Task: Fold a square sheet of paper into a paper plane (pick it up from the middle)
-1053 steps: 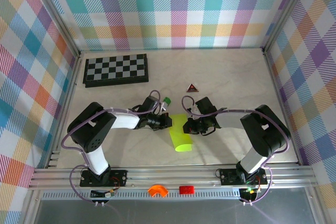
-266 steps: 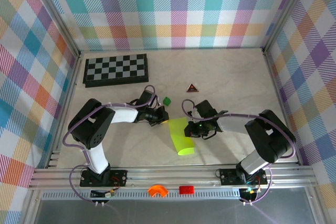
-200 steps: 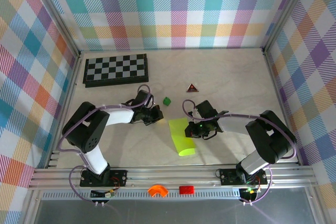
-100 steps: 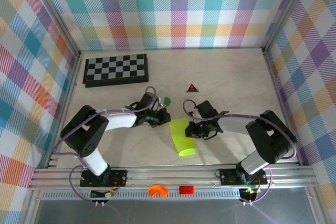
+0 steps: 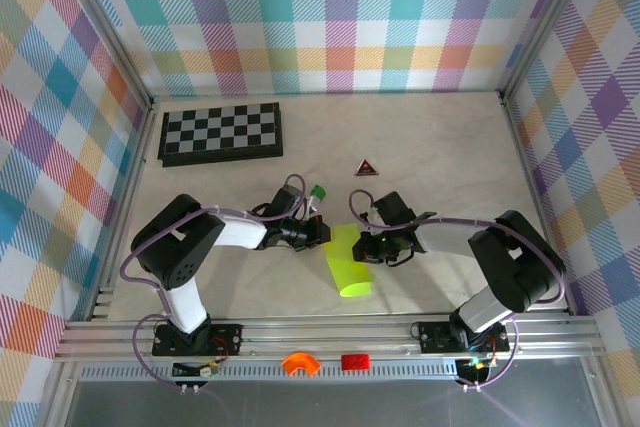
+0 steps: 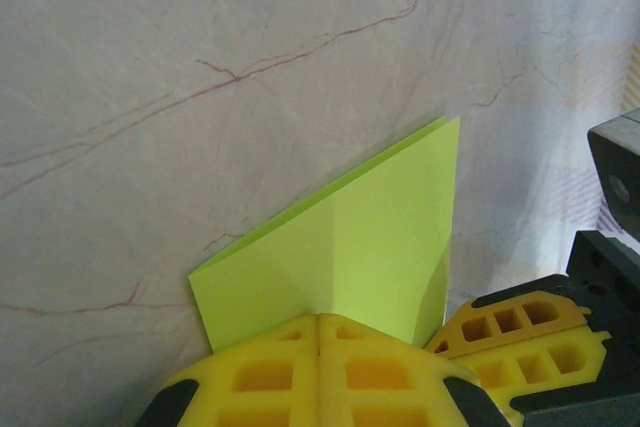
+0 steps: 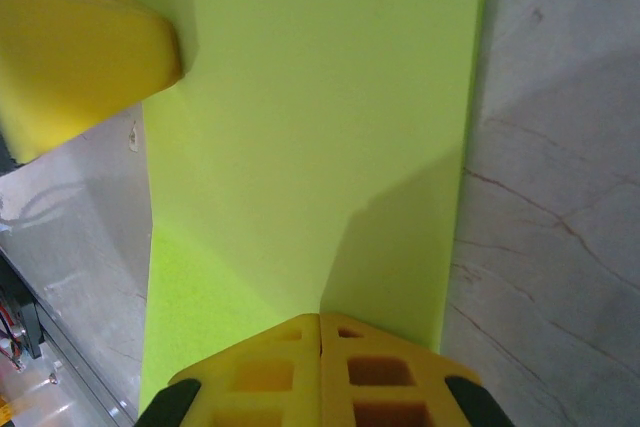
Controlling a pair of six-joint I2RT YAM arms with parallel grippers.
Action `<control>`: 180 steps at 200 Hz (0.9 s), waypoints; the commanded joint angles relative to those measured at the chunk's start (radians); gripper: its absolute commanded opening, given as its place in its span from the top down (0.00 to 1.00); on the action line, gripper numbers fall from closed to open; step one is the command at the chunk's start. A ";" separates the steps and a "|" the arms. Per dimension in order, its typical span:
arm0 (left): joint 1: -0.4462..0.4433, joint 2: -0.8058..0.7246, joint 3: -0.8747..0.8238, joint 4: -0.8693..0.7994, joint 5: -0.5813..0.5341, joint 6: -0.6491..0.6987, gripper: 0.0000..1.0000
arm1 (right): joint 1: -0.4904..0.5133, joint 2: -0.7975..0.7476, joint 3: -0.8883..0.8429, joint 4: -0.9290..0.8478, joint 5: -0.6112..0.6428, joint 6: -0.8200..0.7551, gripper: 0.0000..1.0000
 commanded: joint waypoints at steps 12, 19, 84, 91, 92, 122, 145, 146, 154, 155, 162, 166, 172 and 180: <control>0.006 -0.076 0.042 -0.261 -0.106 0.090 1.00 | 0.006 0.025 -0.054 -0.114 0.096 0.005 1.00; 0.006 -0.094 0.056 -0.279 -0.109 0.092 0.99 | 0.006 0.023 -0.053 -0.114 0.099 0.004 1.00; -0.074 -0.059 0.067 -0.146 -0.043 -0.004 0.99 | 0.006 0.024 -0.053 -0.115 0.105 0.007 1.00; -0.079 -0.049 0.056 -0.127 -0.041 -0.013 0.99 | 0.006 0.024 -0.055 -0.114 0.105 0.008 1.00; -0.079 -0.048 0.055 -0.124 -0.041 -0.014 0.99 | 0.006 0.024 -0.055 -0.115 0.105 0.008 1.00; -0.081 -0.030 0.008 -0.093 -0.041 -0.020 0.99 | 0.006 0.019 -0.056 -0.113 0.105 0.008 1.00; -0.080 -0.037 -0.022 -0.166 -0.098 0.033 0.99 | 0.006 0.024 -0.057 -0.112 0.107 0.009 1.00; -0.080 -0.037 -0.024 -0.167 -0.101 0.036 0.99 | 0.006 0.025 -0.056 -0.112 0.108 0.009 1.00; -0.079 -0.042 -0.039 -0.179 -0.114 0.047 0.99 | 0.005 0.026 -0.056 -0.111 0.108 0.010 1.00; -0.079 -0.042 -0.040 -0.179 -0.115 0.049 0.99 | 0.005 0.026 -0.056 -0.112 0.109 0.010 1.00; -0.078 -0.044 -0.050 -0.185 -0.124 0.060 0.99 | 0.006 0.026 -0.056 -0.112 0.110 0.009 1.00; -0.077 -0.048 -0.056 -0.189 -0.129 0.064 0.99 | 0.006 0.026 -0.056 -0.111 0.111 0.009 1.00; -0.077 -0.054 -0.060 -0.191 -0.135 0.067 0.99 | 0.006 0.025 -0.056 -0.113 0.113 0.011 1.00; -0.077 -0.065 -0.067 -0.188 -0.137 0.070 0.99 | 0.006 0.027 -0.056 -0.113 0.114 0.011 1.00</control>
